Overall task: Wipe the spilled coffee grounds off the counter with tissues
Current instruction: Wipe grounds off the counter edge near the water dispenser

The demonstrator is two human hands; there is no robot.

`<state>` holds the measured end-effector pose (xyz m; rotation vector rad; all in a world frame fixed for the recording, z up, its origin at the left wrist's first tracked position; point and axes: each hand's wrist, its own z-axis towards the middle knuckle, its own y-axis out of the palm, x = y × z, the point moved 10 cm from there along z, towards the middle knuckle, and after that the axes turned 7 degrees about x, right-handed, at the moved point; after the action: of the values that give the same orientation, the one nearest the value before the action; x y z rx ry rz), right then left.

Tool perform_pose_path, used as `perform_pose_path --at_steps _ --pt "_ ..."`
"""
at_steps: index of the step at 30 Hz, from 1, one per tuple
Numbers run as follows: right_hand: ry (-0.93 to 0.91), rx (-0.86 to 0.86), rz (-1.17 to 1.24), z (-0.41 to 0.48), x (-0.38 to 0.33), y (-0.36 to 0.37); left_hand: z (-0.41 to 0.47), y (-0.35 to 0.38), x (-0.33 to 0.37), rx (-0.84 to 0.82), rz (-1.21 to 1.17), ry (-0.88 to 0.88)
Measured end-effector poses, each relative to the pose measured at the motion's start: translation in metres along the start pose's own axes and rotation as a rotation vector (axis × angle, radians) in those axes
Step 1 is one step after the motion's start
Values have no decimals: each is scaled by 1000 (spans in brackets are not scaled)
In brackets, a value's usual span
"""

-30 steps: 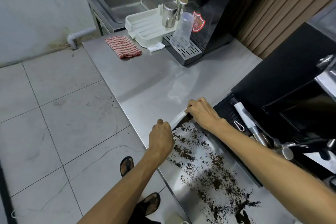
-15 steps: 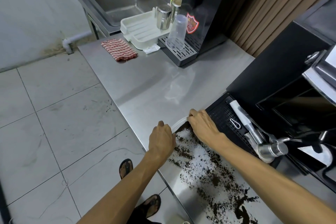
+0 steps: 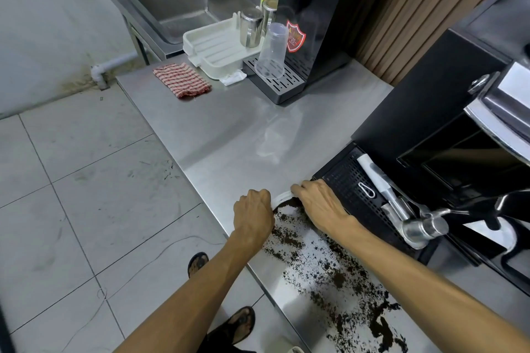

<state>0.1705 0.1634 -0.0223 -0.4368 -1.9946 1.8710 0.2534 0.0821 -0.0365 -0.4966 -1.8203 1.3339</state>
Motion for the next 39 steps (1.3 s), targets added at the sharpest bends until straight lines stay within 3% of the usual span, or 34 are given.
perform_pose_path --at_steps 18,29,39 --pt "7 129 35 22 -4 -25 4 -13 -3 134 -254 53" --pt "-77 0 -94 17 -3 10 3 7 2 33 -276 31" --pt "52 77 115 -13 6 4 2 24 -1 -28 -392 -94"
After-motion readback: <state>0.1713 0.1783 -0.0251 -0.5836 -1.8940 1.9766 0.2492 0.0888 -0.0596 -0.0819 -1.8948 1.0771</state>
